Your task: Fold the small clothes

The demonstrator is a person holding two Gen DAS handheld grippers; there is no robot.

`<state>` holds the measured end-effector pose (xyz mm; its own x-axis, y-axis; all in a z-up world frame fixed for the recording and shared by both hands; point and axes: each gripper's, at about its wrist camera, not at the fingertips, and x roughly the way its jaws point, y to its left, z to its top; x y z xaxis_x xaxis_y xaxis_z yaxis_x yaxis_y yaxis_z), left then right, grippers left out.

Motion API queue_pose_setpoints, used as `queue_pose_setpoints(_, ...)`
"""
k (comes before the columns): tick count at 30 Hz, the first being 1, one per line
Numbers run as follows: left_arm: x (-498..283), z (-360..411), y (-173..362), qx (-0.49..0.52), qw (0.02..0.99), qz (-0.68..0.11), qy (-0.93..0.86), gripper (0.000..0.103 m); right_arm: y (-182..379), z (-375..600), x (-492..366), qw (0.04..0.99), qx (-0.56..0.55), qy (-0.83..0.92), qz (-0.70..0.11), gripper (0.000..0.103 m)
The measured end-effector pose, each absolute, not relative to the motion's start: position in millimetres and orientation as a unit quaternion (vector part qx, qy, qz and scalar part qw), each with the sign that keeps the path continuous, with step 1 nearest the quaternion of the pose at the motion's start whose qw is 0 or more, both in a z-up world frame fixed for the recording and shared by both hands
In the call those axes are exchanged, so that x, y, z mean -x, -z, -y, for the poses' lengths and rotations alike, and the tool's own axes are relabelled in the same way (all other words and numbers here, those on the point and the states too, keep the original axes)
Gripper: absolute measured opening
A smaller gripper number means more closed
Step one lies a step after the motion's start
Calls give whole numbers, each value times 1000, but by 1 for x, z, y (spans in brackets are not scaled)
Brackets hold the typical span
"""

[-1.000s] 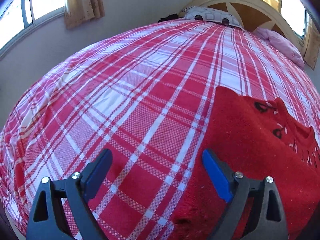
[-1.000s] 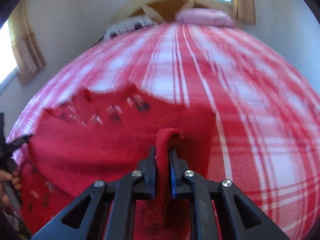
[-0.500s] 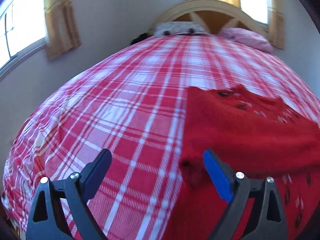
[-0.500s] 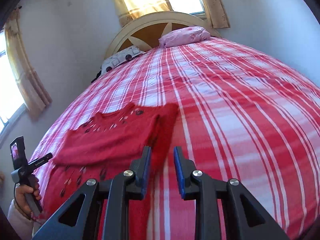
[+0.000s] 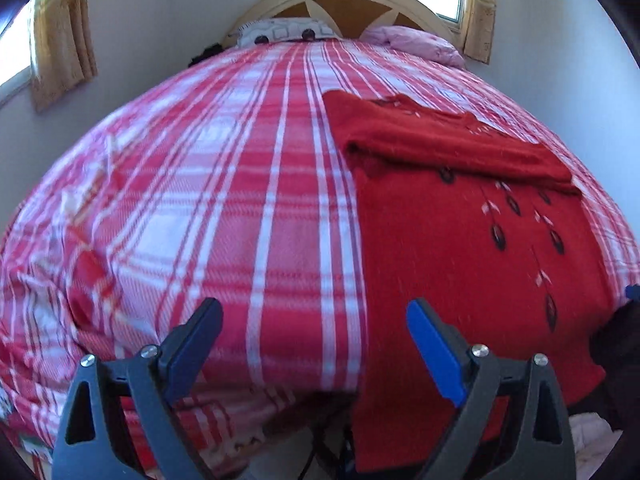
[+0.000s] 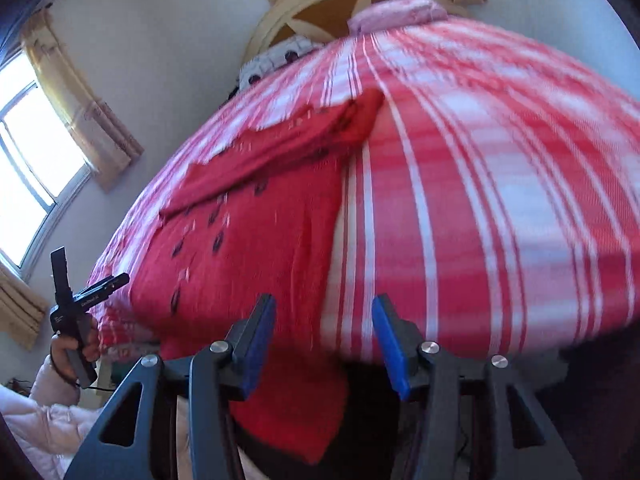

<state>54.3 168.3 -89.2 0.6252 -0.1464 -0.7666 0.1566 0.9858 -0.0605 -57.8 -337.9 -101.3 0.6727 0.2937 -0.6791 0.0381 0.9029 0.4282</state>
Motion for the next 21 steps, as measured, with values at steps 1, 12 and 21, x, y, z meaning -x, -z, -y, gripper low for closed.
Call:
queue_pose_setpoints(1, -49, -169, 92, -3, 900, -428, 89, 96, 106, 335, 63, 886, -211, -73, -406, 51)
queue_pose_setpoints(12, -21, -163, 155, 56, 846, -497, 185, 96, 158, 310, 96, 836, -260, -92, -474, 51)
queue_pose_setpoints(21, -19, -144, 188, 100, 807, -543, 209, 88, 181, 302, 93, 819, -273, -99, -495, 51)
